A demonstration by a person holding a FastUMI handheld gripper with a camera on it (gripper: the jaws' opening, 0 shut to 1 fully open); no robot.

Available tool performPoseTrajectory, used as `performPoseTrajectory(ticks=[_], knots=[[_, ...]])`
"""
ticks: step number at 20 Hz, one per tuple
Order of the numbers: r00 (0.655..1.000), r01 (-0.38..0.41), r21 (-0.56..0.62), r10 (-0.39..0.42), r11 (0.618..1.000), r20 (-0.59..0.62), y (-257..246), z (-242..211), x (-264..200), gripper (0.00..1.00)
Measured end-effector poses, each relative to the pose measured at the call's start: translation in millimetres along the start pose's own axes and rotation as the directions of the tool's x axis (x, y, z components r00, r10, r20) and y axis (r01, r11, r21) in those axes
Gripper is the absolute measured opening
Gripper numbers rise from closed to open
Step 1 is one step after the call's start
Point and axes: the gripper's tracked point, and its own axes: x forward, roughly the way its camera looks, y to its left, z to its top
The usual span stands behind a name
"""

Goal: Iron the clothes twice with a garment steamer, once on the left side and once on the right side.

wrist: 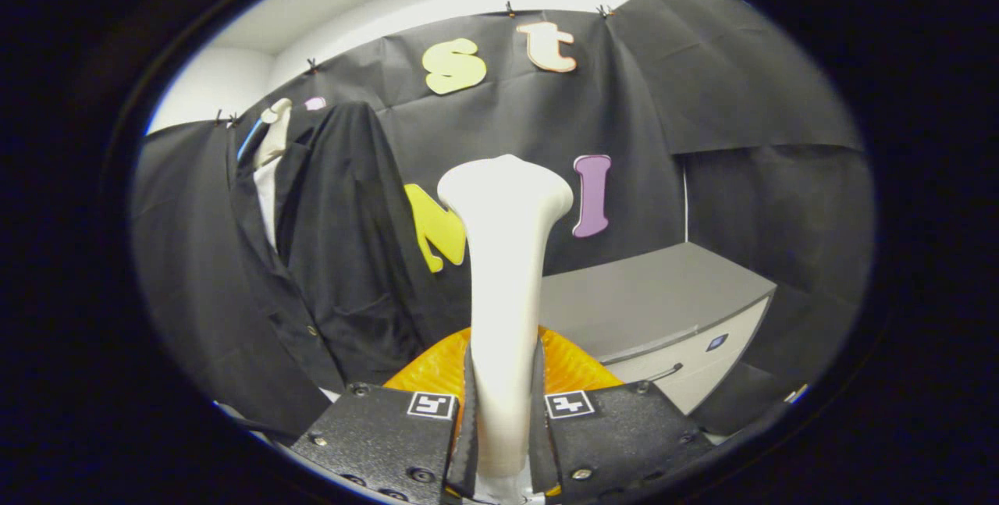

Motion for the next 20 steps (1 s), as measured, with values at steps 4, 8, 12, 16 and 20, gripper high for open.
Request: performPoseTrajectory(ticks=[4,8,12,16,20], knots=[[0.997,-0.044,-0.046,0.047,0.998,0.06,65,3,-23,0.29],[0.984,-0.081,-0.105,0.096,0.991,0.148,125,21,-29,0.29],[0.957,-0.112,-0.153,0.148,0.982,0.251,177,50,-26,0.29],[0.924,-0.129,-0.207,0.193,0.97,0.329,208,77,-4,0.29],[0.902,-0.112,-0.224,0.194,0.968,0.387,228,103,23,0.29]])
